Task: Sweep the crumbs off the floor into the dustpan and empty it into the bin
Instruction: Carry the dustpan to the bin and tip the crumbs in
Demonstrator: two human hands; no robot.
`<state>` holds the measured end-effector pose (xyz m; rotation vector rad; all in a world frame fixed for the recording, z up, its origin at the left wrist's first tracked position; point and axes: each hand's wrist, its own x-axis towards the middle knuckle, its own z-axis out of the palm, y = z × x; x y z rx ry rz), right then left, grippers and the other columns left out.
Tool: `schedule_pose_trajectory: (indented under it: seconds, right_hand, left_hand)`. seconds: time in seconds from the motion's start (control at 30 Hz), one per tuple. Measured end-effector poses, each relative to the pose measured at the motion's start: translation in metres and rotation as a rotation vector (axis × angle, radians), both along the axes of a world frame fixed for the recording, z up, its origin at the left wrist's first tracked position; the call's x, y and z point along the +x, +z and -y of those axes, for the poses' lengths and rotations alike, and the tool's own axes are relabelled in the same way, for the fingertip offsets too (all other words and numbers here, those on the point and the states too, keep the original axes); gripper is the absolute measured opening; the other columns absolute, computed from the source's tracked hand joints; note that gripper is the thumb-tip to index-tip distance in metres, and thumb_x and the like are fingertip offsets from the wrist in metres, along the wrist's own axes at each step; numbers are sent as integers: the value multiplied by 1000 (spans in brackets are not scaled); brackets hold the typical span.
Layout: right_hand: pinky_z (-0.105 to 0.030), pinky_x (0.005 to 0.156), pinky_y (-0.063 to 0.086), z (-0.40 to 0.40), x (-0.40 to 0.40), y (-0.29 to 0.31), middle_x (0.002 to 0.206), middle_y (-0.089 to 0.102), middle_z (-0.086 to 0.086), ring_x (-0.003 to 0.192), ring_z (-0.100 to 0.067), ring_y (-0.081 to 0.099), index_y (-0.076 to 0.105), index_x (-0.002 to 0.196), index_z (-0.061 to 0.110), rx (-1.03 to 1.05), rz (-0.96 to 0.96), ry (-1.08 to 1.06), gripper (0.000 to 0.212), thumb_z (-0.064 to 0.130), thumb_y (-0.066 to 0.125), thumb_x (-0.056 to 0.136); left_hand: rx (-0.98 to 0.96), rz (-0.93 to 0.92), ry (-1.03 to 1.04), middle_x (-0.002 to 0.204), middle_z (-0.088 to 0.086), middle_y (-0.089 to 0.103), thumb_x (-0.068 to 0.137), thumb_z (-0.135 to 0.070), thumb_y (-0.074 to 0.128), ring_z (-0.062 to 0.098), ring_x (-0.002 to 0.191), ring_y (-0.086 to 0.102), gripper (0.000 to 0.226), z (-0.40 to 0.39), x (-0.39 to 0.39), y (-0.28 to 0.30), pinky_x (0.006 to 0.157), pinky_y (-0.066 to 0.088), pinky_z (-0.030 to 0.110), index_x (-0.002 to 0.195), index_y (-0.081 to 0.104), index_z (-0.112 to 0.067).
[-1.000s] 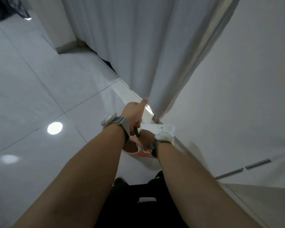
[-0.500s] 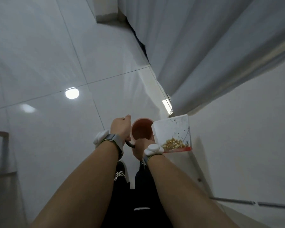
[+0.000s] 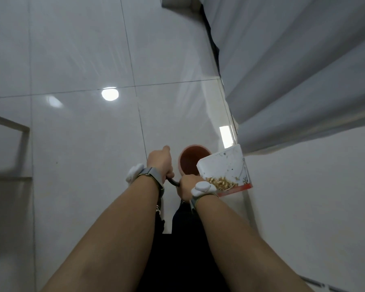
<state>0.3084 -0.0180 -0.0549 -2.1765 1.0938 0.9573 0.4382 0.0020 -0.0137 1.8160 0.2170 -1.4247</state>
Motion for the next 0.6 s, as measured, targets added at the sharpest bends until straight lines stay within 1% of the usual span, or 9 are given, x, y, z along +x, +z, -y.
schedule_pose_trajectory:
  seconds: [0.07, 0.17, 0.23, 0.3, 0.4, 0.47, 0.53, 0.6]
  right_hand:
    - [-21, 47, 29, -1, -1, -3, 62, 48, 5, 51, -11, 44, 48, 60, 20, 6, -18, 17, 26, 24, 50, 86]
    - [-23, 49, 33, 0, 0, -8, 62, 49, 4, 51, -12, 46, 48, 60, 20, 12, -51, 62, 26, 22, 50, 86]
    - [-24, 48, 32, 1, 0, -10, 62, 49, 3, 50, -12, 45, 47, 60, 21, 9, -61, 95, 27, 22, 49, 87]
    - [-25, 51, 34, 0, 3, -12, 62, 48, 2, 50, -13, 43, 45, 59, 21, -10, -79, 121, 28, 21, 48, 87]
    - [-27, 56, 38, -2, 10, -12, 61, 44, 4, 53, -17, 45, 44, 58, 20, -43, -76, 115, 28, 25, 47, 86]
    - [-25, 52, 38, -2, 18, -12, 59, 46, 5, 52, -17, 47, 45, 58, 20, -61, -68, 136, 28, 26, 48, 85]
    - [-22, 45, 33, -4, 20, -12, 57, 49, 4, 48, -15, 48, 49, 58, 20, -67, -27, 176, 27, 27, 48, 84]
    - [-22, 43, 29, -5, 25, -13, 55, 48, 4, 46, -15, 45, 47, 57, 20, -126, 5, 195, 28, 30, 47, 83]
  left_hand:
    - [8, -24, 21, 39, -1, 29, 93, -36, 43, 17, 28, 27, 36, -3, -1, -3, 40, 28, 22, 65, 36, -15]
    - [0, -72, 60, 34, -3, 28, 94, -35, 42, 17, 26, 25, 37, -7, -2, -7, 40, 27, 22, 64, 34, -15]
    - [2, -97, 90, 33, -3, 27, 94, -35, 42, 17, 26, 25, 37, -8, -2, -10, 41, 27, 23, 64, 34, -15]
    - [6, -115, 123, 34, -3, 27, 94, -35, 42, 17, 27, 24, 37, -11, 1, -16, 40, 26, 22, 64, 34, -15]
    - [16, -132, 172, 33, -3, 26, 95, -35, 41, 16, 27, 23, 38, -15, 9, -21, 40, 26, 22, 63, 32, -15]
    - [22, -155, 214, 33, -3, 26, 95, -33, 40, 16, 26, 23, 38, -19, 17, -25, 39, 26, 22, 64, 32, -15]
    - [14, -172, 267, 35, -4, 25, 95, -32, 40, 16, 26, 22, 36, -23, 25, -27, 37, 25, 21, 64, 32, -16]
    - [-5, -205, 312, 37, -4, 23, 95, -32, 39, 15, 27, 20, 36, -25, 35, -32, 37, 24, 19, 63, 29, -17]
